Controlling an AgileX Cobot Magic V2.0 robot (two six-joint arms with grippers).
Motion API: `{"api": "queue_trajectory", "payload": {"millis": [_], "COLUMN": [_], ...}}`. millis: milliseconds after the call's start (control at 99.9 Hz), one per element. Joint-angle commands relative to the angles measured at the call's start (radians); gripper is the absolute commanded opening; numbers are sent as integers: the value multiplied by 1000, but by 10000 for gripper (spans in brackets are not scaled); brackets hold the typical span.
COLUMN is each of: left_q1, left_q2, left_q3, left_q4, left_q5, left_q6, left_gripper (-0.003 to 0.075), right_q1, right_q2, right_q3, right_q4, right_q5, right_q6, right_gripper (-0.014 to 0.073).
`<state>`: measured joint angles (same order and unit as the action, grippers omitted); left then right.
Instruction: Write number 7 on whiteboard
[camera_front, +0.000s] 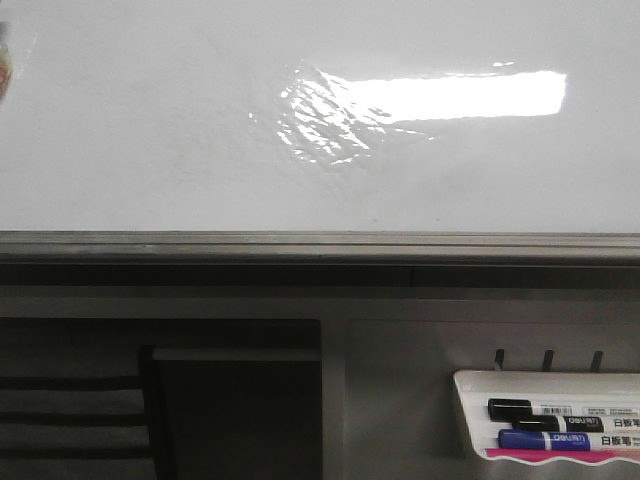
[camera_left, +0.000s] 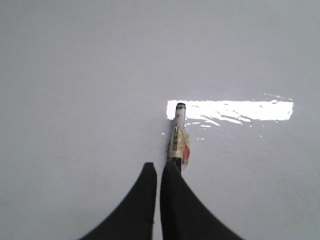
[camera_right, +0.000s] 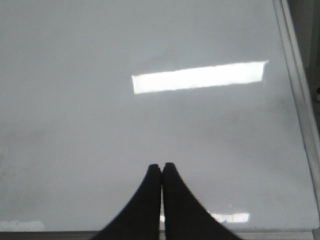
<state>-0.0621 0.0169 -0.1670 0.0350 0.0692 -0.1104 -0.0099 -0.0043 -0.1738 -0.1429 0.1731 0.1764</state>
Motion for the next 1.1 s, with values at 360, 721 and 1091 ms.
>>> {"api": "queue_trajectory", "payload": {"millis": [360, 721, 1091], "left_q1": [2, 2, 2], "left_q2": [341, 364, 364], "left_q3": [-388, -387, -387], "left_q4": [-2, -2, 30], "left_q5": [252, 250, 243], "left_q6": [-2, -2, -1], "left_gripper": [-20, -20, -20], "right_q1": [-4, -4, -4], "right_q2": [378, 442, 442], "right_q3": [-442, -465, -465], "right_q4": [-44, -42, -42], "right_q5": [285, 278, 277], "right_q6": [-133, -133, -133], "right_gripper": [-64, -64, -64]}}
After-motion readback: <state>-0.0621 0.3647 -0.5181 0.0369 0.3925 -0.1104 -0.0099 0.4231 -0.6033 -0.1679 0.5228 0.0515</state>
